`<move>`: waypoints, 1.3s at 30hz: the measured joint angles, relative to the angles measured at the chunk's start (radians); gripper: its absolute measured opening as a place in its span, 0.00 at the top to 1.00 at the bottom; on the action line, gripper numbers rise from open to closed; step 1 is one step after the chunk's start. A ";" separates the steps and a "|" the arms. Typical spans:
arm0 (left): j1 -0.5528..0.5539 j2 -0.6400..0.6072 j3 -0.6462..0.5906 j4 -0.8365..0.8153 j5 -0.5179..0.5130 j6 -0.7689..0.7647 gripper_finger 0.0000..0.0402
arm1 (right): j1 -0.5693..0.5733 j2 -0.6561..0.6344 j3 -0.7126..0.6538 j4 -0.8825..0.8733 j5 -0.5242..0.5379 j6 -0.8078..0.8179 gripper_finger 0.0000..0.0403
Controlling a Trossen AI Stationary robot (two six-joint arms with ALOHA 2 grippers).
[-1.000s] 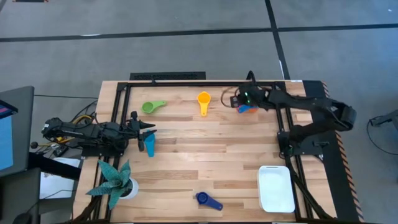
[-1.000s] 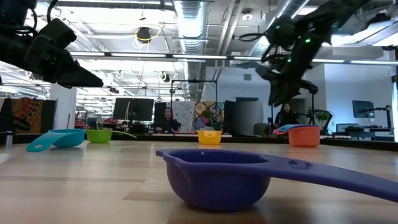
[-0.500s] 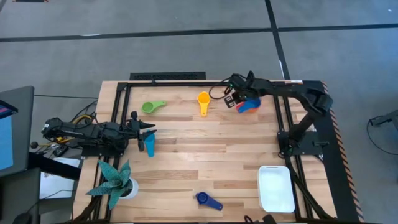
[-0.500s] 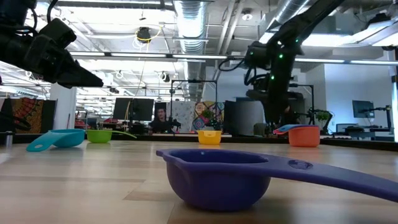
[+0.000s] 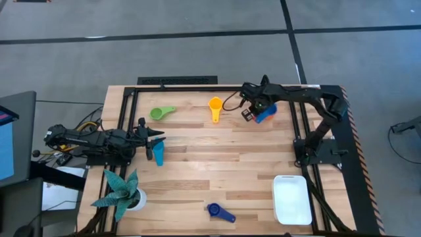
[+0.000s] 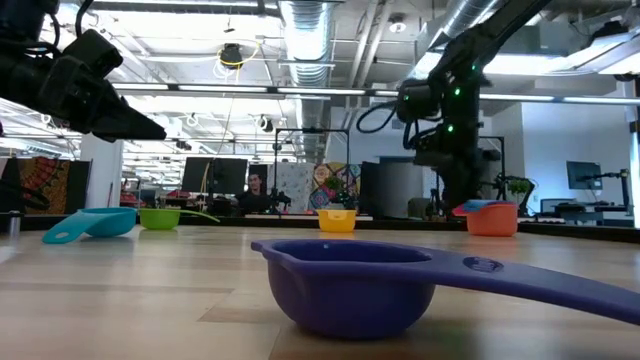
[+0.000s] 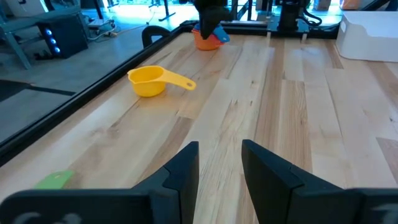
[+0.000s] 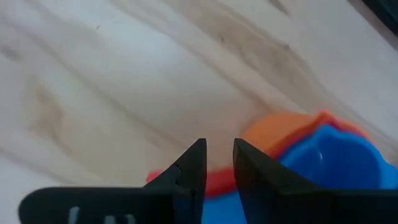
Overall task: Nest measuring cups in basket
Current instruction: Stack the blue measuring cup on the red measuring cup, then stack the yellow measuring cup on the blue measuring cup
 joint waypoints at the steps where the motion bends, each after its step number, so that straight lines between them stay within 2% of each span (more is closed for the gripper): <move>1: 0.000 0.000 0.000 0.000 0.000 0.000 0.72 | 0.005 -0.014 0.000 -0.016 0.000 0.000 0.75; 7: 0.000 0.000 0.000 0.000 0.000 0.000 0.72 | 0.029 -0.080 -0.001 -0.126 0.007 0.012 0.75; 14: 0.000 0.000 0.000 0.000 0.000 0.000 0.72 | 0.059 -0.194 -0.001 -0.133 0.047 0.067 0.75; 21: 0.000 0.000 0.000 0.000 0.000 0.000 0.72 | 0.194 -0.275 -0.002 -0.064 0.047 0.142 0.75; 31: 0.000 0.000 0.000 0.000 0.000 0.000 0.72 | 0.532 -0.239 -0.061 0.171 0.056 0.245 0.74; 33: 0.000 0.000 0.000 0.000 0.000 0.000 0.72 | 0.582 -0.218 -0.064 0.251 0.085 0.246 0.74; 36: 0.000 0.000 0.000 0.000 0.000 0.000 0.72 | 0.612 -0.183 -0.064 0.359 0.149 0.241 0.74; 39: 0.000 0.000 0.000 0.000 0.000 0.000 0.72 | 0.575 -0.143 -0.064 0.479 0.155 0.223 0.74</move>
